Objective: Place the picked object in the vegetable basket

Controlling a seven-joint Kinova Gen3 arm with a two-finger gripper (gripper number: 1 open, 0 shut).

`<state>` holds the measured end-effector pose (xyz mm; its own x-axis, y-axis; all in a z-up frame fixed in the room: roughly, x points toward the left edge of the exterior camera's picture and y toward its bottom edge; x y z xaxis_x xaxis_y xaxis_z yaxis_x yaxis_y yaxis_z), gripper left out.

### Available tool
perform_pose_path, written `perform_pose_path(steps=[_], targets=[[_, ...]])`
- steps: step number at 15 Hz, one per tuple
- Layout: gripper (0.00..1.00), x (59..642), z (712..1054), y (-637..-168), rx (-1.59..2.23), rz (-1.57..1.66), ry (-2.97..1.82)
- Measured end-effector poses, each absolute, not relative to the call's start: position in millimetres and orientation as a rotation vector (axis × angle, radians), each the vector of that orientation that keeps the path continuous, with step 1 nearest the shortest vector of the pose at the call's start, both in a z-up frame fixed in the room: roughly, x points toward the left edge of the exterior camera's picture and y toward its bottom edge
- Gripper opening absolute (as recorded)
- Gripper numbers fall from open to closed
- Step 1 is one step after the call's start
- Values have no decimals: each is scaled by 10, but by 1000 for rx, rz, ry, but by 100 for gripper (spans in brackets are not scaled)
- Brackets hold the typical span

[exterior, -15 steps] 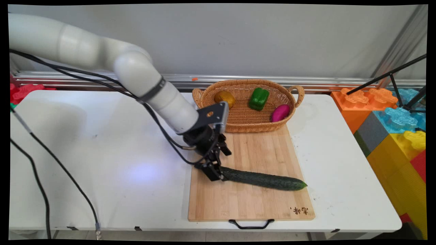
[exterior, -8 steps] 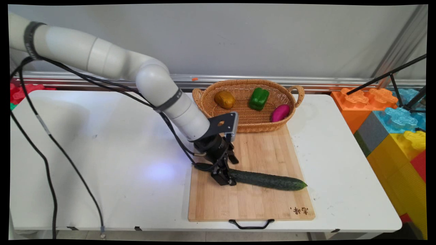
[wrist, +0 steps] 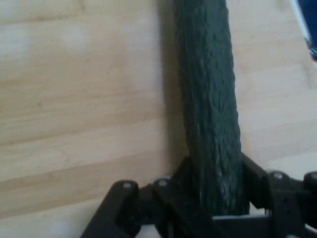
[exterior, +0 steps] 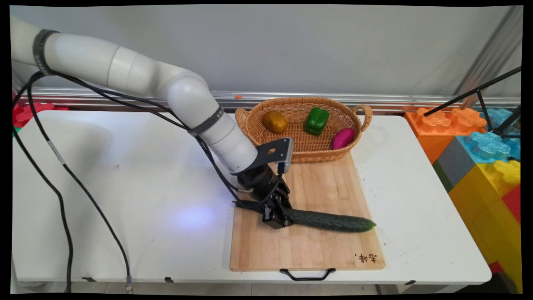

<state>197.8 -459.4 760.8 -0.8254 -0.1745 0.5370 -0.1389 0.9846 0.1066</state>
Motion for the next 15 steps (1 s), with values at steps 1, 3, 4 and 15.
perform_pose_path(steps=[1, 3, 4, 15], targets=[[0, 1989, 7663, -4569, 227, -92, -2546], [0, 2008, 7814, -4511, 247, -99, -2518], [0, 2014, 7897, -4489, 260, -96, -2498], [0, 2006, 8852, -5128, 454, 392, -2176]])
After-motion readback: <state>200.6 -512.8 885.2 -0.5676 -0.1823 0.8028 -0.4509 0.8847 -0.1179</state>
